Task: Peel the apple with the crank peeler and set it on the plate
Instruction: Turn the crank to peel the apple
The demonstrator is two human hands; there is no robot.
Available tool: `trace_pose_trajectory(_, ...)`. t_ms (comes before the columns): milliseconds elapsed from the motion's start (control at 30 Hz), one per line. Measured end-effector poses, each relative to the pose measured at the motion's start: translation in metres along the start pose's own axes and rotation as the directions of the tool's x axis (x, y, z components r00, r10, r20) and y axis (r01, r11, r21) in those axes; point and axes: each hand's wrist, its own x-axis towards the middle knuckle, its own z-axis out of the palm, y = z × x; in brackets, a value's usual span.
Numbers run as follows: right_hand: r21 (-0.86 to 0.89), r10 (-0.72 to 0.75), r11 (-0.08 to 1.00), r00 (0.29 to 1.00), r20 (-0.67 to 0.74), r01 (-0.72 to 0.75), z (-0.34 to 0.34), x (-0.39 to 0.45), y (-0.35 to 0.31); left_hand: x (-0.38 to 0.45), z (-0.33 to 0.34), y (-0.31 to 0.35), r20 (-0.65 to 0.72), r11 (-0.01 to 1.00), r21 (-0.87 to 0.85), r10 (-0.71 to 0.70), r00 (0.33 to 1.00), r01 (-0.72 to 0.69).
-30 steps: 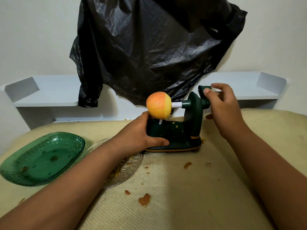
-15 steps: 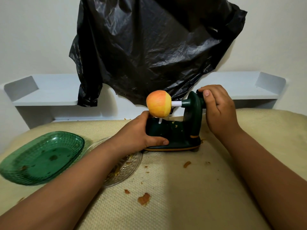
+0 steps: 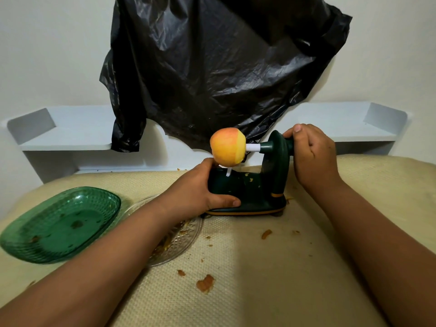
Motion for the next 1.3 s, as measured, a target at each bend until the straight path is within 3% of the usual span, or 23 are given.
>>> trace_pose_trajectory(333, 0.040, 0.172, 0.984, 0.983, 0.064, -0.175, -0.001, 0.001, -0.003, 0.001, 0.000, -0.001, -0.004, 1.000, 0.004, 0.002, 1.000, -0.002)
trace_pose_trajectory(533, -0.050, 0.322, 0.947, 0.934, 0.155, -0.318, -0.007, 0.006, -0.011, 0.001, 0.000, 0.000, 0.001, 1.000, -0.011, 0.003, 1.000, -0.003)
trace_pose_trajectory(700, -0.088, 0.589, 0.804, 0.766, 0.257, -0.589, -0.009, 0.015, -0.018, 0.000, 0.000, 0.001, 0.000, 1.000, -0.014, 0.007, 1.000, -0.007)
trace_pose_trajectory(867, -0.148, 0.691, 0.697, 0.602, 0.401, -0.701, -0.020, 0.010, -0.015, 0.001, 0.000, 0.000, 0.002, 1.000, -0.015, 0.013, 1.000, -0.013)
trace_pose_trajectory(1000, -0.026, 0.672, 0.585, 0.467, 0.574, -0.811, -0.030, 0.010, -0.014, 0.001, 0.000, 0.001, 0.004, 1.000, -0.004, 0.005, 1.000, -0.005)
trace_pose_trajectory(1133, 0.047, 0.538, 0.455, 0.316, 0.781, -0.889, -0.041, 0.014, -0.010, 0.001, 0.000, 0.000, 0.014, 1.000, 0.000, 0.006, 1.000, -0.006)
trace_pose_trajectory(1200, 0.106, 0.442, 0.389, 0.286, 0.850, -0.915, -0.044, 0.016, -0.007, 0.001, 0.000, 0.000, 0.018, 1.000, -0.001, 0.014, 1.000, -0.014)
trace_pose_trajectory(1300, 0.207, 0.258, 0.330, 0.299, 0.919, -0.921, -0.051, 0.018, -0.004, 0.001, 0.000, -0.001, 0.019, 1.000, -0.005, 0.018, 1.000, -0.018)
